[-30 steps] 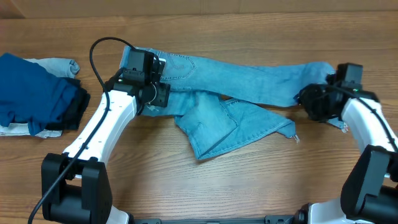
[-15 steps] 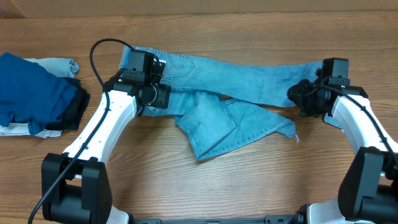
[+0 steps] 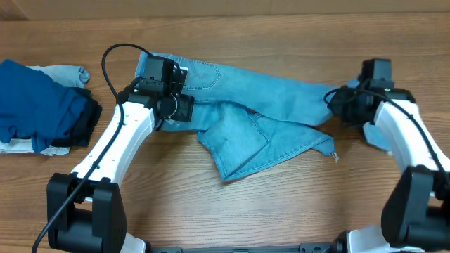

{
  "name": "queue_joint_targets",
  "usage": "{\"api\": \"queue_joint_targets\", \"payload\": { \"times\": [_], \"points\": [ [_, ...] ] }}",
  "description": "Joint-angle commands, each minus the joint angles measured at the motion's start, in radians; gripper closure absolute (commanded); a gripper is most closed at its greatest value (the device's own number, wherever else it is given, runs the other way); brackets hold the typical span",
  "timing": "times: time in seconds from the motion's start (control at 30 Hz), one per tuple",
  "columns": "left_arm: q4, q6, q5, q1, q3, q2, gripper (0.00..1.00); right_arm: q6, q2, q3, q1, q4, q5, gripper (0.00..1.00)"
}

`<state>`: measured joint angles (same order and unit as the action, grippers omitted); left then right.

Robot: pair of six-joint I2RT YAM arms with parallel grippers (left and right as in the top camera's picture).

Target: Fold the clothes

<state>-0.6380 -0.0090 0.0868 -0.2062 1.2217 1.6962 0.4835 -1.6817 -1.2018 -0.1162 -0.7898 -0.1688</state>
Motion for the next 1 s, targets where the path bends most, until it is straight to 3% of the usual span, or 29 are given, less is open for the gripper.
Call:
{"api": "queue_joint_targets", "payload": {
  "times": [0.0, 0.07, 0.17, 0.27, 0.33, 0.47, 0.5, 0.57, 0.6, 0.63, 0.67, 0.8, 0.87, 0.97],
  "points": [
    [0.008, -0.017, 0.015, -0.004, -0.009, -0.014, 0.37, 0.014, 0.145, -0.257, 0.004, -0.199, -0.182, 0.96],
    [0.008, -0.017, 0.015, -0.004, -0.009, -0.014, 0.37, 0.014, 0.177, -0.356, 0.004, -0.26, -0.18, 0.96],
    [0.008, -0.018, 0.016, -0.004, -0.009, -0.014, 0.37, 0.015, 0.151, -0.373, 0.003, -0.168, -0.021, 0.96],
    [0.008, -0.018, 0.016, -0.004, -0.009, -0.014, 0.37, 0.015, 0.033, -0.373, -0.011, -0.051, 0.091, 0.96],
    [0.006, -0.018, 0.019, -0.004, -0.009, -0.014, 0.36, 0.048, -0.129, -0.373, -0.065, 0.061, 0.054, 0.96],
    [-0.003, -0.013, 0.018, -0.004, -0.009, -0.013, 0.27, 0.035, -0.268, -0.373, -0.135, 0.053, 0.0, 0.96],
    [0.005, -0.013, 0.015, -0.004, -0.009, -0.01, 0.24, 0.014, -0.268, -0.373, -0.143, 0.044, 0.0, 0.92],
    [0.022, -0.013, 0.015, -0.004, -0.009, 0.017, 0.23, 0.006, -0.264, -0.375, -0.153, 0.011, -0.008, 0.45],
    [0.024, -0.014, 0.018, -0.004, -0.009, 0.036, 0.23, 0.005, -0.264, -0.376, -0.154, -0.008, -0.019, 0.34],
    [0.032, -0.014, 0.019, -0.005, -0.009, 0.061, 0.23, -0.016, -0.259, -0.376, -0.154, -0.022, -0.048, 0.32],
    [0.04, -0.014, 0.027, -0.005, -0.009, 0.083, 0.3, -0.025, -0.253, -0.377, -0.154, -0.032, -0.074, 0.3],
    [0.08, -0.014, 0.099, -0.005, -0.009, 0.154, 0.86, -0.044, -0.126, -0.377, -0.154, -0.063, -0.105, 0.29],
    [0.126, -0.014, 0.094, -0.005, -0.009, 0.166, 0.96, -0.047, -0.056, -0.377, -0.144, -0.093, -0.127, 0.3],
    [0.257, -0.031, 0.101, -0.005, -0.009, 0.243, 0.96, -0.1, 0.061, -0.377, -0.111, -0.161, -0.14, 0.3]
  ]
}}
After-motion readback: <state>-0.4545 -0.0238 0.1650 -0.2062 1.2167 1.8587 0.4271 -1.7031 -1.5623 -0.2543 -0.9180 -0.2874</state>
